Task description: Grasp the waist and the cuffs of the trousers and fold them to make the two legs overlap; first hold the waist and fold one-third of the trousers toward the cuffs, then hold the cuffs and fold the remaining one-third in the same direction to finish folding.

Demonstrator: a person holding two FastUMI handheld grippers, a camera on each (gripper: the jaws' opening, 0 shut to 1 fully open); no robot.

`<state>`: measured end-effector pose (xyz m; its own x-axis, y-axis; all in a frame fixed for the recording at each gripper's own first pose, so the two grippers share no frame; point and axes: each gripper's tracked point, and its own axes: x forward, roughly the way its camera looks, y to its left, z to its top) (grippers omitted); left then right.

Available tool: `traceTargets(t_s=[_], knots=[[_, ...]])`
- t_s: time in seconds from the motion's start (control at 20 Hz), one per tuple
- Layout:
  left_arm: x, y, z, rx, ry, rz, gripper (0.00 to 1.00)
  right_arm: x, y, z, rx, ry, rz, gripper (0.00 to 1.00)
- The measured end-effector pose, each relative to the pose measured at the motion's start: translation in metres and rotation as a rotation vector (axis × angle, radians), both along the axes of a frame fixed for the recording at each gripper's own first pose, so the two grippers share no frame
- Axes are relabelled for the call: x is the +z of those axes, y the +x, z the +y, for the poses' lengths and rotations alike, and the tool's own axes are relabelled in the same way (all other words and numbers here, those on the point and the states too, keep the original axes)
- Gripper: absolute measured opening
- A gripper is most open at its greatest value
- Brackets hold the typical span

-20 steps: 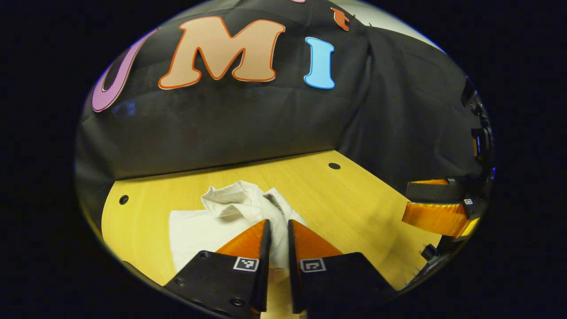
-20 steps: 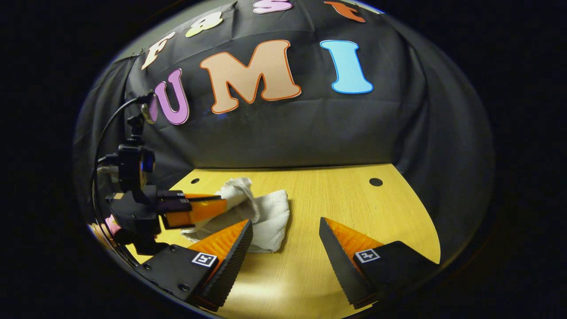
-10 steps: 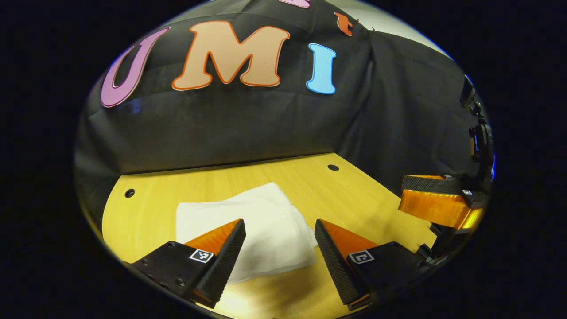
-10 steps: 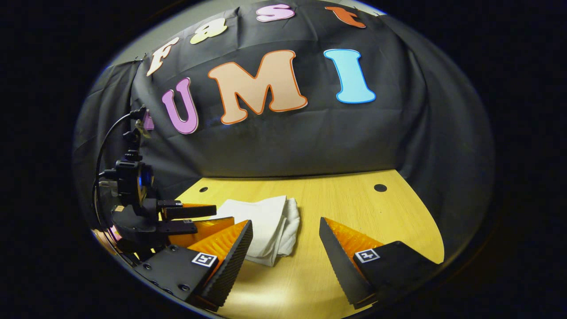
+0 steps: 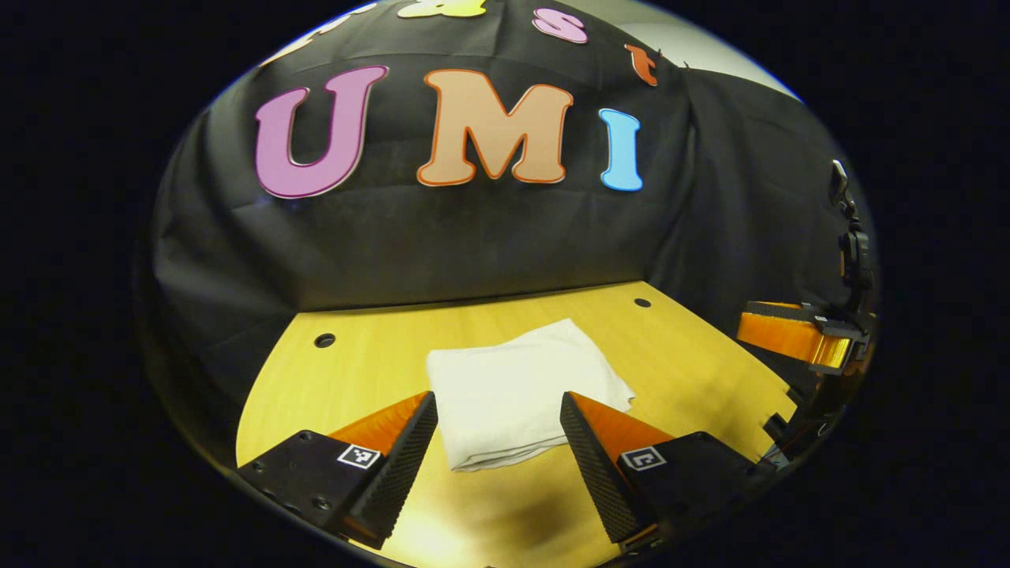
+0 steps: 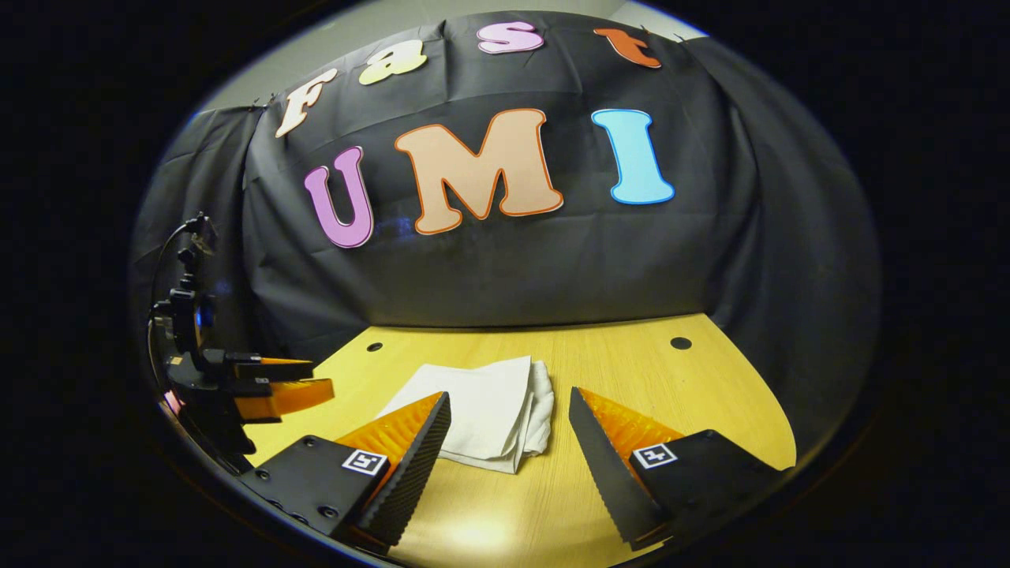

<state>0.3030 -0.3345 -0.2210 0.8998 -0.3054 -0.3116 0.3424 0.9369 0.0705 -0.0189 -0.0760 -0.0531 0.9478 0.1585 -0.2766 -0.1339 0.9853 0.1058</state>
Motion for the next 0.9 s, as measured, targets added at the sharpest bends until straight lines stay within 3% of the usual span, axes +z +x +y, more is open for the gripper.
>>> traceTargets(t_s=[0.2, 0.3, 0.9], knots=[[-0.003, -0.017, 0.024, 0.064, -0.027, 0.010, 0.94, -0.004, -0.010, 0.006, -0.044, 0.033, 0.005, 0.93], [-0.003, -0.020, 0.032, 0.072, -0.023, 0.007, 0.94, -0.003, -0.013, 0.007, -0.063, 0.040, 0.004, 0.97], [-0.011, -0.016, 0.055, 0.094, -0.030, 0.038, 0.94, -0.002, -0.017, 0.017, -0.088, 0.024, 0.012, 0.97]])
